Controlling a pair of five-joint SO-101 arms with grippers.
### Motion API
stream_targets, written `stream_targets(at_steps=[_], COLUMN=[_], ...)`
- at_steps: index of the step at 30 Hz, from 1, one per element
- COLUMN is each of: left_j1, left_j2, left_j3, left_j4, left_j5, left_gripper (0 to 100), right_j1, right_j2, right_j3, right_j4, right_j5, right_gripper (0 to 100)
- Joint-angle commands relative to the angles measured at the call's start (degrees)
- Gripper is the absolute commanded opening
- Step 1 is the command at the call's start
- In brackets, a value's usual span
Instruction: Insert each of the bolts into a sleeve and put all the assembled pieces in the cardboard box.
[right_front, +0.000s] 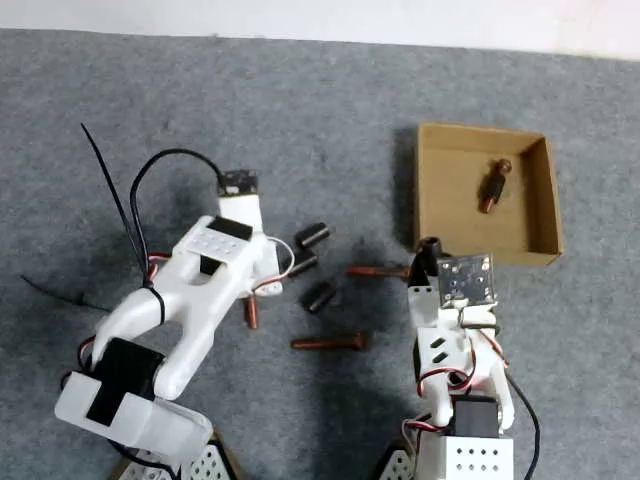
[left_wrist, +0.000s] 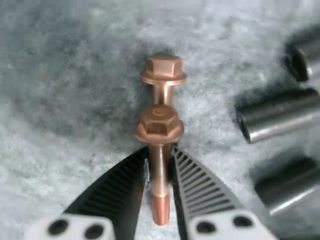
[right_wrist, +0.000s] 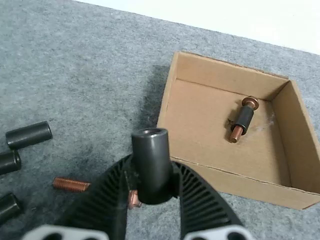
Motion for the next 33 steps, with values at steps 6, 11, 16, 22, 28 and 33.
stream_targets(at_steps=[6,11,16,22,28,33], left_j1=[-3.12,-4.97,-4.88,-4.97,-4.97,-4.88], left_j2=[-8.13,-19.82,-32.92,-46.11,-53.23,-53.41], left_j3=[1.63,14.55,31.6,50.86,58.24,58.24], left_j4=[-3.43,-17.49,-37.19,-64.44,-76.75,-75.87], left_j5=[-2.55,-2.9,-2.9,-3.87,-11.96,-11.87], left_gripper=[0,0,0,0,0,0], right_j1=[0.31,0.31,0.31,0.31,0.31,0.31], right_j2=[-0.66,-0.66,-0.66,-0.66,-0.66,-0.66], right_j3=[7.78,7.78,7.78,7.78,7.78,7.78], right_j4=[-0.04,-0.04,-0.04,-0.04,-0.04,-0.04], right_j5=[-0.18,-0.18,-0.18,-0.18,-0.18,-0.18], right_gripper=[1.0,1.0,1.0,1.0,1.0,1.0])
